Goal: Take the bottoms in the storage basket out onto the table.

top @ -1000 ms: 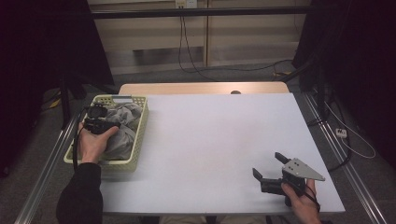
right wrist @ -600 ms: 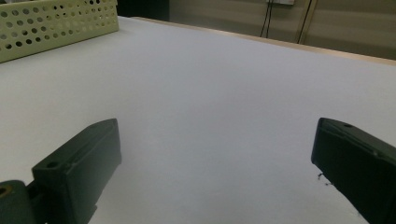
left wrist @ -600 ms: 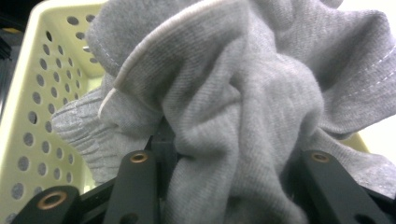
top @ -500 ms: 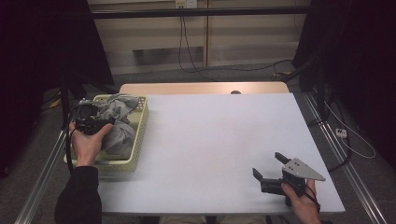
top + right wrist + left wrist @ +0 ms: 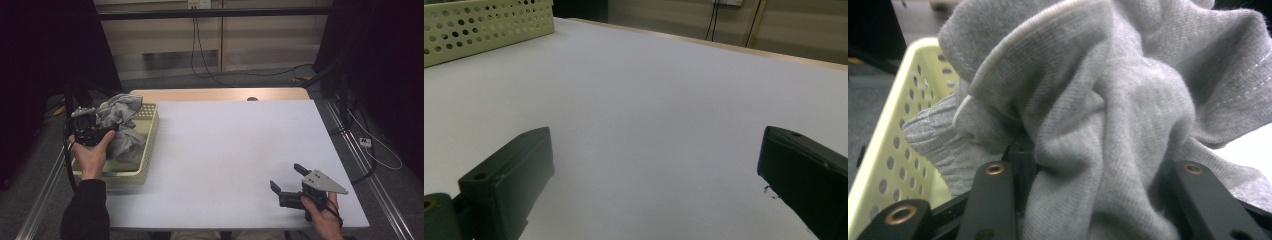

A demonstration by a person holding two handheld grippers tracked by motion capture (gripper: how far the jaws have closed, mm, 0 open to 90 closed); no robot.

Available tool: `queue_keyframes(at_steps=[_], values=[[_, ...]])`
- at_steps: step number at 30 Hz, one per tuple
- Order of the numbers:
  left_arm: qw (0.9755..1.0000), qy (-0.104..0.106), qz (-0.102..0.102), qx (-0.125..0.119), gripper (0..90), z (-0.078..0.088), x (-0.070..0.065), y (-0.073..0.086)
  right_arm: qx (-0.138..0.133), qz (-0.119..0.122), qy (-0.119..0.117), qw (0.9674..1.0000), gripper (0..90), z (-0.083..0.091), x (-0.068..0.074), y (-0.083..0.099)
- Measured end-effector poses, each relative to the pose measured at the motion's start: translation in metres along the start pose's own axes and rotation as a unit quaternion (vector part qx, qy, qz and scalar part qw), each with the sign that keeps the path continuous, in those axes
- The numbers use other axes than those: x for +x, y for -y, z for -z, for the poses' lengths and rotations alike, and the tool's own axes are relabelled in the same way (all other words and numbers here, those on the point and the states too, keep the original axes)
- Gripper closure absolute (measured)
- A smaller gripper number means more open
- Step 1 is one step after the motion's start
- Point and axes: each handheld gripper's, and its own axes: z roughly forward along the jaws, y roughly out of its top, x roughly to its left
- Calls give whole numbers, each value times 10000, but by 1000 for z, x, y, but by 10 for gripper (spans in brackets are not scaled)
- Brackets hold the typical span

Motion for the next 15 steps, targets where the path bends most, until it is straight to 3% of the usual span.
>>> queue_keyframes(at_steps=[6,11,15], values=[[9991,-4,-58,-422,557,9,-1,-2,-8,-3,-3,10000,18,0,0,0],[9964,86,-174,-827,557,15,-4,-3,-10,7,-15,10000,18,0,0,0],[9942,202,-138,-1049,555,20,-6,-5,-18,7,-11,10000,18,0,0,0]])
